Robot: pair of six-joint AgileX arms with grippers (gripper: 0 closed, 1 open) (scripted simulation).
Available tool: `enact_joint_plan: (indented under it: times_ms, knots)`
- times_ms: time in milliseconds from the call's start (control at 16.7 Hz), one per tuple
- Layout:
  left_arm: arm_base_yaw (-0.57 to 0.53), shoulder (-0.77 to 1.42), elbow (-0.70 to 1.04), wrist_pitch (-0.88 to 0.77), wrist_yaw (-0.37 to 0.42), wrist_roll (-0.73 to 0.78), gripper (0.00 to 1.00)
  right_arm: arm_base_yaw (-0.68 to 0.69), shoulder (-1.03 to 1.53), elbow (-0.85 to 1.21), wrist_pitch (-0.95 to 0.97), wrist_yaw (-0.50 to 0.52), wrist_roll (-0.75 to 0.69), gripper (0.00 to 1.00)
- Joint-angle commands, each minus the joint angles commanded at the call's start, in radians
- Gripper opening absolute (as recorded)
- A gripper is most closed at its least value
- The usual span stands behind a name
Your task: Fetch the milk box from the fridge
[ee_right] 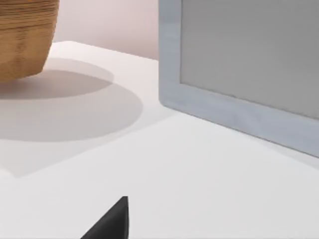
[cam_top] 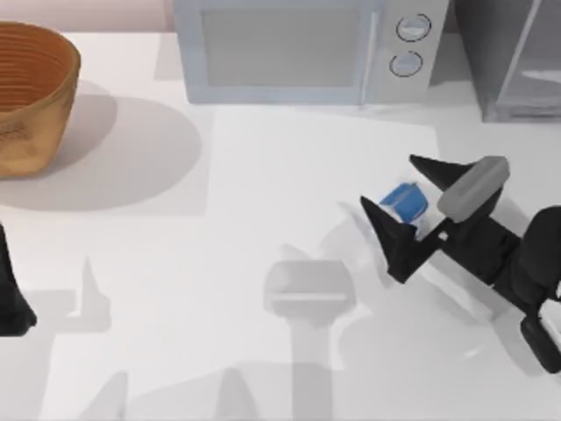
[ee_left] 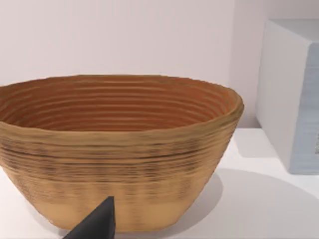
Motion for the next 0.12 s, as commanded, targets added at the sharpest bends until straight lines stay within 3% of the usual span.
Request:
enact_joint_plan:
  times_ms: [120]
  knots:
    - [0.000, 0.000, 0.000, 0.000, 0.000, 0.000, 1.00, 0.000, 0.000, 0.000, 0.000, 0.000, 0.000, 1.00]
